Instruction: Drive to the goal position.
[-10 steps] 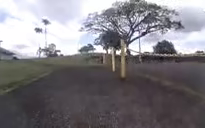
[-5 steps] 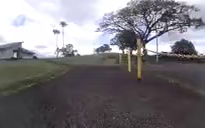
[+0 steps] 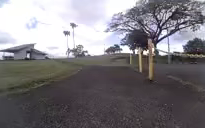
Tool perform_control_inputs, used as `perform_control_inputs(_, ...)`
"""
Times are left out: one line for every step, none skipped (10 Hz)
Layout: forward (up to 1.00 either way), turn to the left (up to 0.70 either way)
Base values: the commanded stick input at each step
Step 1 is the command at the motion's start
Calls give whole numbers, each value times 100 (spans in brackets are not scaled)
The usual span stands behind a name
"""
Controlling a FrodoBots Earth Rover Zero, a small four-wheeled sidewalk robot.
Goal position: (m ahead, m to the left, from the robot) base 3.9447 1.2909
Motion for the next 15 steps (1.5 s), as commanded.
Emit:
perform_control_inputs(0,0)
perform_control_inputs(0,0)
perform_control_inputs(11,0)
perform_control_inputs(47,0)
perform_control_inputs(70,0)
perform_control_inputs(70,0)
perform_control_inputs(70,0)
perform_control_inputs(70,0)
perform_control_inputs(70,0)
perform_control_inputs(70,0)
perform_control_inputs(70,0)
perform_control_inputs(70,0)
perform_control_inputs(70,0)
perform_control_inputs(70,0)
perform_control_inputs(70,0)
